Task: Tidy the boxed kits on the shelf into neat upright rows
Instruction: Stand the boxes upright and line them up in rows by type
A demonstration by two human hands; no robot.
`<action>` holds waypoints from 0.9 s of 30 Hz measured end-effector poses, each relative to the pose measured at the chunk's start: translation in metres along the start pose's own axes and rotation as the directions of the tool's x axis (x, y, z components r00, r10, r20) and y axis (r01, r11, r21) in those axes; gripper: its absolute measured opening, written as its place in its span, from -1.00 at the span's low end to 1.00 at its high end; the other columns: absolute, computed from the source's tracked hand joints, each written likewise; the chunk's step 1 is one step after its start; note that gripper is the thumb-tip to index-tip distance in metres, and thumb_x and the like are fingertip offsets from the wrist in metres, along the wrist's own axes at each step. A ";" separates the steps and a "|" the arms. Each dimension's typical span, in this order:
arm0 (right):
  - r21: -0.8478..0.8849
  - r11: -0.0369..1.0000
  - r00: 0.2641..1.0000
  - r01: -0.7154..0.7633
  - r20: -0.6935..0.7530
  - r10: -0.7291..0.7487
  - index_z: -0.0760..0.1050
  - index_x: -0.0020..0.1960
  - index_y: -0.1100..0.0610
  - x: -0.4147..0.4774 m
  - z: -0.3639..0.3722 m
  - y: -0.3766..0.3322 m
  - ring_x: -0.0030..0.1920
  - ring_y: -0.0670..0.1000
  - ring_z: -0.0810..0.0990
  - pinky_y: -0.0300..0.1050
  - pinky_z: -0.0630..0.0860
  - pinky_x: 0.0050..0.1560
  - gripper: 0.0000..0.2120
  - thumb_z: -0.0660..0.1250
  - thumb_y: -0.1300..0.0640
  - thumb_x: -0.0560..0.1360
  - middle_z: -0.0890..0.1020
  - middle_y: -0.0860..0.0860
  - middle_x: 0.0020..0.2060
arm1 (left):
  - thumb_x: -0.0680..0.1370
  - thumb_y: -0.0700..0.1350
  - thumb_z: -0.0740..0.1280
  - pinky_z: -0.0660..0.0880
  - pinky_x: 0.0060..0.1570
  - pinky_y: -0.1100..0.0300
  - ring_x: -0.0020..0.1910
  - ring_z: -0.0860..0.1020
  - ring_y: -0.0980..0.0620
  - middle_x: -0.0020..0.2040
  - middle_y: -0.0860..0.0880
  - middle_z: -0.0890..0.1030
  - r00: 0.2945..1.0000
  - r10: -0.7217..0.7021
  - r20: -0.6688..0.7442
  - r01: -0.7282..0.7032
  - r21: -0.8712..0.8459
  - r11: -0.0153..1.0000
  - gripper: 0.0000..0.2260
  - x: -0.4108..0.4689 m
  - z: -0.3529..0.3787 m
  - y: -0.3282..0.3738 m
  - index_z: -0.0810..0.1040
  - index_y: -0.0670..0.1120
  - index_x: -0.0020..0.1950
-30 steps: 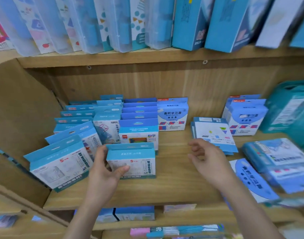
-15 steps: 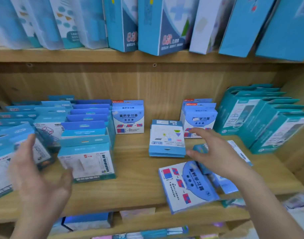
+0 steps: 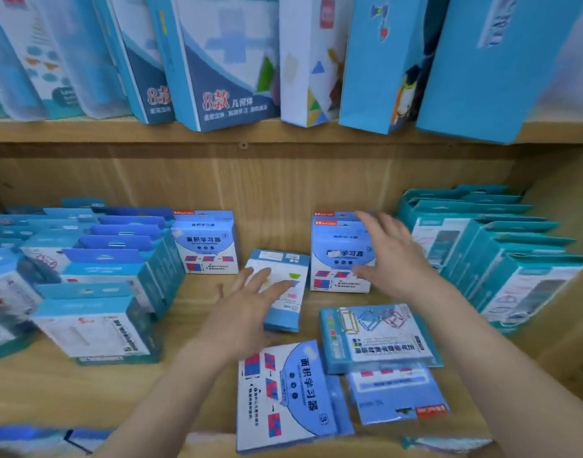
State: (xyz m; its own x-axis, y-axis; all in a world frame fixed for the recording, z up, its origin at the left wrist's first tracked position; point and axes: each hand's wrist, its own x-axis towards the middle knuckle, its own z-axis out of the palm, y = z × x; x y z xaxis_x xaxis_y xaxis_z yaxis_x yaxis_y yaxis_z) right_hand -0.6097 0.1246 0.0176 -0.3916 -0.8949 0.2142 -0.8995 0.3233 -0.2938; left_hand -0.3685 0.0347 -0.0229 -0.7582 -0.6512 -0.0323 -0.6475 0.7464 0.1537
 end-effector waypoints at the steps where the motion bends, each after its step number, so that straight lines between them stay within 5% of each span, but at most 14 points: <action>1: -0.015 1.000 1.000 0.004 0.010 -0.004 -0.03 0.51 -0.10 0.003 0.003 0.003 0.47 0.11 0.07 0.19 0.27 0.36 -0.12 0.46 -0.03 0.38 0.16 0.05 0.46 | 0.46 0.11 0.39 -0.05 0.41 -0.26 0.53 -0.17 -0.01 0.56 0.11 -0.12 0.997 -0.032 0.074 0.028 0.057 0.998 -0.20 0.006 0.004 -0.004 -0.12 0.34 0.48; 3: -0.074 0.997 0.999 0.008 0.044 -0.005 -0.05 0.52 -0.10 0.007 0.008 0.007 0.48 0.13 0.04 0.18 0.28 0.36 -0.13 0.44 0.00 0.41 0.09 0.08 0.49 | 0.49 0.06 0.37 -0.06 0.40 -0.30 0.53 -0.20 -0.04 0.55 0.10 -0.19 0.994 -0.051 0.101 0.039 0.111 0.993 -0.16 0.013 0.011 -0.010 -0.24 0.35 0.46; 9: -0.214 0.976 0.999 0.031 -0.027 -0.038 -0.07 0.52 -0.13 0.004 0.006 -0.007 0.50 0.11 -0.11 0.14 0.23 0.34 -0.18 0.38 0.04 0.46 -0.05 0.07 0.52 | 0.59 0.08 0.22 0.37 0.33 -0.04 0.54 -0.12 -0.07 0.57 0.05 -0.15 0.999 0.029 0.024 -0.034 0.211 0.977 -0.27 0.022 0.017 -0.017 -0.31 0.29 0.47; 14: 0.069 0.960 0.920 0.271 0.277 -0.279 -0.10 0.50 -0.23 -0.018 0.018 -0.053 0.50 -0.02 -0.09 0.19 0.14 0.38 -0.15 0.39 -0.07 0.42 -0.05 -0.06 0.52 | 0.59 0.07 0.23 0.23 0.39 0.11 0.51 0.13 -0.03 0.56 0.05 0.10 0.990 0.136 0.043 -0.142 0.198 0.970 -0.36 0.023 -0.015 -0.023 -0.11 0.20 0.53; 17: 0.185 0.947 0.896 0.261 0.318 -0.309 -0.21 0.48 -0.25 -0.022 0.028 -0.063 0.50 0.04 0.06 0.25 0.21 0.38 -0.02 0.46 -0.09 0.38 -0.04 -0.10 0.52 | 0.56 0.08 0.28 0.39 0.06 0.23 0.15 0.50 0.04 0.15 0.09 0.54 0.989 0.149 -0.021 -0.150 -0.034 0.988 -0.46 0.016 -0.051 -0.023 0.16 0.18 0.50; 19: 0.250 0.941 0.915 0.230 0.275 -0.297 -0.26 0.48 -0.25 -0.023 0.024 -0.065 0.46 0.02 0.21 0.22 0.26 0.36 0.04 0.48 -0.11 0.36 -0.03 -0.16 0.52 | 0.55 0.14 0.27 0.40 -0.04 0.25 -0.04 0.51 0.11 -0.02 0.10 0.57 0.994 0.109 0.001 -0.108 -0.101 0.989 -0.51 0.007 -0.071 -0.028 0.23 0.21 0.46; 22: 0.346 0.920 0.906 0.182 0.305 -0.294 -0.28 0.48 -0.28 -0.030 0.013 -0.067 0.40 -0.06 0.31 0.11 0.28 0.39 0.09 0.51 -0.14 0.32 -0.02 -0.25 0.51 | 0.53 0.17 0.28 0.47 0.05 0.16 0.01 0.54 0.14 0.07 0.12 0.60 0.998 0.065 0.025 -0.060 -0.172 0.983 -0.60 -0.010 -0.097 -0.039 0.38 0.16 0.35; 27: 0.601 0.792 0.878 0.109 0.315 -0.360 -0.10 0.49 -0.27 -0.034 0.026 -0.107 0.27 -0.21 0.36 -0.20 0.31 0.29 0.05 0.57 -0.01 0.29 0.34 -0.17 0.33 | 0.51 0.21 0.29 0.54 -0.04 0.09 -0.03 0.57 0.11 0.00 0.10 0.61 0.980 0.025 0.198 0.005 -0.154 0.988 -0.70 -0.018 -0.109 -0.047 0.48 0.07 0.14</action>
State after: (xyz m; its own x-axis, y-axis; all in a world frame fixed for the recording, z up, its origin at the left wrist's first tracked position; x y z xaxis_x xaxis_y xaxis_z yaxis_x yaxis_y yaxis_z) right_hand -0.4952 0.1125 0.0171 0.0410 -0.9992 0.0003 -0.6385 -0.0264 -0.7692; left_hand -0.3162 -0.0037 0.0780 -0.7745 -0.5919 -0.2233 -0.6323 0.7127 0.3039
